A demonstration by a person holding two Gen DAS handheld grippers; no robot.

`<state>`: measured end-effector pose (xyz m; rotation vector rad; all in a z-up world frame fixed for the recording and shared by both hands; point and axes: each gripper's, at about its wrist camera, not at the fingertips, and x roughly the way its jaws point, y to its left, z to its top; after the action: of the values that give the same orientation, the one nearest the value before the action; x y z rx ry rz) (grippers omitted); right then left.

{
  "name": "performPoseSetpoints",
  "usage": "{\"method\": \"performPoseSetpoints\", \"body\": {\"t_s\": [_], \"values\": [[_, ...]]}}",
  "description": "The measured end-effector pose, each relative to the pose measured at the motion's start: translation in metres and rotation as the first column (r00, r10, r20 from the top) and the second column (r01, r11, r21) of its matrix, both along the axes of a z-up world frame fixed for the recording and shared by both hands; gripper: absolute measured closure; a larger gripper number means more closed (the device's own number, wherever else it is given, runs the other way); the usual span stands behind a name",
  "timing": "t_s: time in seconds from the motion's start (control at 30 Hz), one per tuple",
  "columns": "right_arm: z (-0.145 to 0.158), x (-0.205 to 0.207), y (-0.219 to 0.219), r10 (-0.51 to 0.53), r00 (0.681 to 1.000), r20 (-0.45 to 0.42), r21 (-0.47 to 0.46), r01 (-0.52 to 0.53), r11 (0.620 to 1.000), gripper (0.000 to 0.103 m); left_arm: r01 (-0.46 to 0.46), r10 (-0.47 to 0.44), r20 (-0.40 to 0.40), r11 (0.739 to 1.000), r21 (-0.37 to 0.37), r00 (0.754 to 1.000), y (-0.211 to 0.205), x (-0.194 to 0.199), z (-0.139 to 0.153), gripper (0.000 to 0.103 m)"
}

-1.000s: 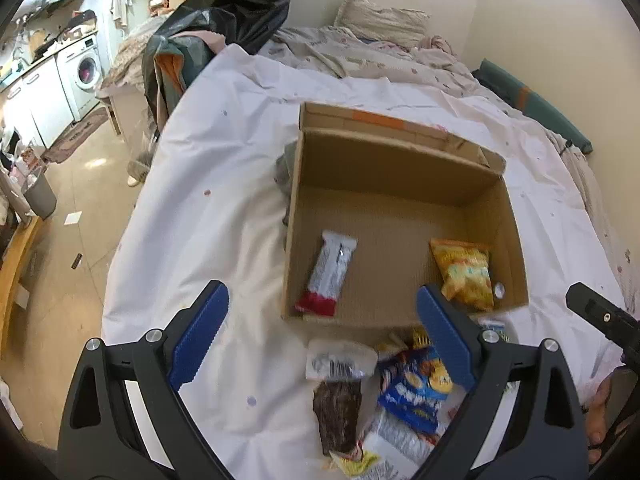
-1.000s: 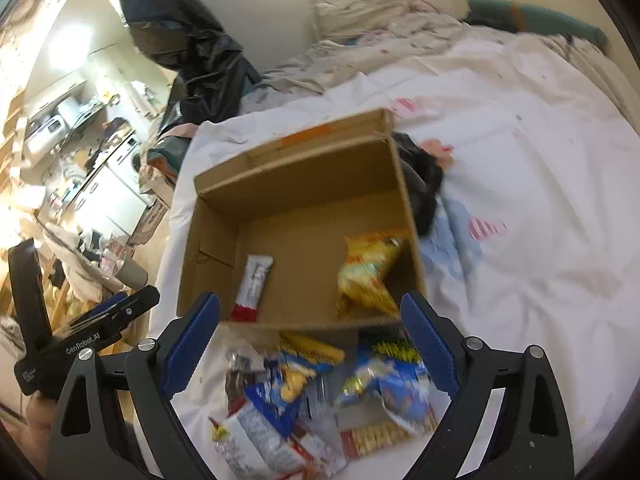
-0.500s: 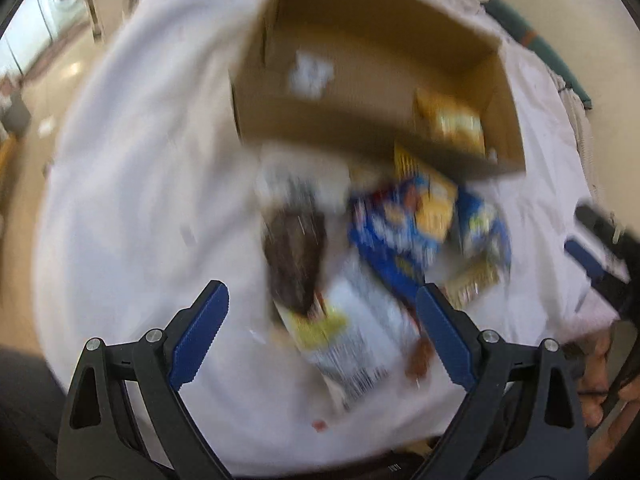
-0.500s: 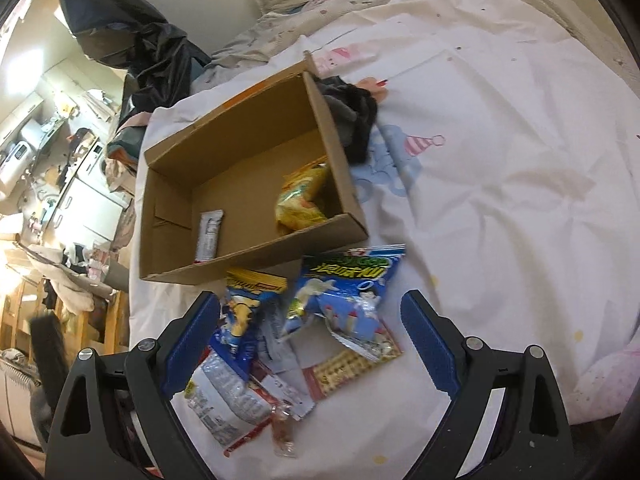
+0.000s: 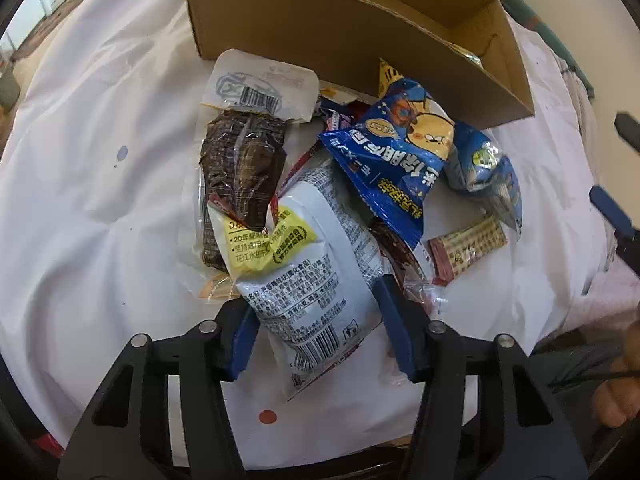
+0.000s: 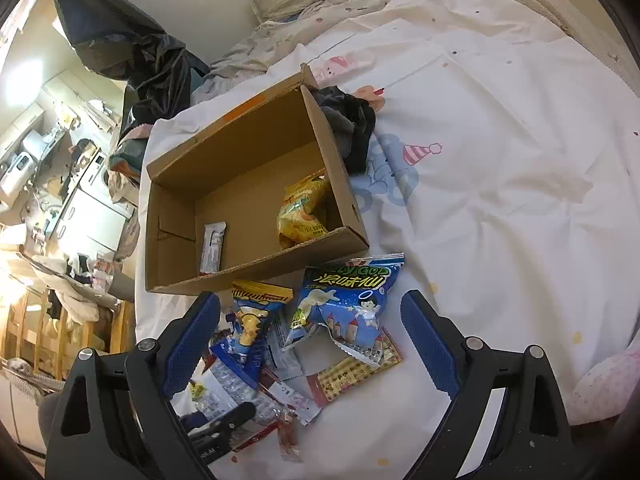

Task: Organize snacks
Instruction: 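Grasp the white chip bag with the left tool while the right tool grasps a small jerky packet, then lower both held snacks into the box and open both tools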

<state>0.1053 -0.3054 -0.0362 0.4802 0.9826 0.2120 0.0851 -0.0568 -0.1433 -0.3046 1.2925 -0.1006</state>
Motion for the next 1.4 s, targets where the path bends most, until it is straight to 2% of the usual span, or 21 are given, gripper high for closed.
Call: {"method": "performPoseSetpoints", "body": {"t_s": [0.03,0.13,0.3,0.4,0.5,0.63,0.7,0.77,0.83,0.93,1.03,1.1,1.17,1.2,1.27,1.4], "values": [[0.0,0.0,-0.002,-0.004,1.0,-0.002,0.01,0.004,1.0,0.009,0.008,-0.008,0.0,1.0,-0.013,1.0,-0.002,-0.001,0.0,0.069],[0.001,0.0,-0.004,-0.011,1.0,-0.007,0.028,0.011,1.0,0.009,0.017,-0.016,0.005,1.0,-0.022,1.0,-0.006,-0.002,0.01,0.079],[0.002,-0.001,-0.007,-0.012,1.0,-0.01,0.054,0.013,0.998,0.009,0.01,-0.008,0.037,0.998,-0.057,0.999,0.009,-0.006,0.046,0.082],[0.0,-0.001,-0.005,-0.001,1.0,-0.022,0.064,0.003,0.998,0.009,0.015,-0.012,0.088,0.999,-0.031,0.996,0.023,-0.007,0.07,0.083],[-0.005,-0.002,0.002,0.035,0.998,-0.059,0.073,-0.031,0.997,0.009,0.015,-0.015,0.111,1.0,0.0,0.994,0.04,0.001,0.091,0.083],[-0.022,-0.008,0.016,0.103,0.984,-0.148,0.109,-0.087,0.99,0.01,0.031,-0.033,0.097,0.999,0.016,0.995,0.064,0.011,0.094,0.083],[-0.038,-0.014,0.027,0.154,0.964,-0.219,0.158,-0.12,0.98,0.017,0.032,-0.033,0.089,0.999,0.018,0.995,0.069,0.012,0.089,0.083],[-0.054,-0.02,0.037,0.205,0.938,-0.28,0.207,-0.149,0.967,0.034,0.029,-0.03,0.077,0.999,0.016,0.997,0.07,0.012,0.08,0.083],[-0.069,-0.027,0.052,0.257,0.906,-0.337,0.224,-0.188,0.956,0.044,0.016,-0.016,0.06,1.0,-0.004,0.998,0.075,0.01,0.073,0.083],[-0.085,-0.035,0.073,0.297,0.873,-0.387,0.175,-0.247,0.953,0.053,0.004,-0.004,0.073,1.0,-0.001,0.997,0.073,0.007,0.073,0.083],[-0.097,-0.038,0.091,0.308,0.851,-0.425,0.103,-0.292,0.951,0.055,0.023,-0.023,0.095,1.0,-0.003,0.995,0.069,0.005,0.079,0.083],[-0.103,-0.038,0.101,0.311,0.84,-0.444,0.054,-0.322,0.945,0.06,0.026,-0.026,0.103,1.0,0.007,0.994,0.069,0.004,0.08,0.083],[-0.108,-0.038,0.11,0.32,0.831,-0.454,0.025,-0.347,0.938,0.08,0.023,-0.022,0.099,1.0,0.0,0.995,0.071,0.004,0.08,0.083],[-0.109,-0.038,0.113,0.322,0.83,-0.455,0.009,-0.358,0.934,0.085,0.019,-0.018,0.098,1.0,-0.001,0.995,0.072,0.003,0.08,0.083],[-0.109,-0.04,0.12,0.338,0.828,-0.448,-0.009,-0.382,0.924,0.086,0.009,-0.009,0.097,1.0,0.0,0.995,0.076,0.002,0.08,0.083],[-0.096,-0.047,0.125,0.4,0.828,-0.393,0.049,-0.415,0.908,0.086,-0.005,0.004,0.102,1.0,0.01,0.995,0.08,0.001,0.081,0.083]]}}
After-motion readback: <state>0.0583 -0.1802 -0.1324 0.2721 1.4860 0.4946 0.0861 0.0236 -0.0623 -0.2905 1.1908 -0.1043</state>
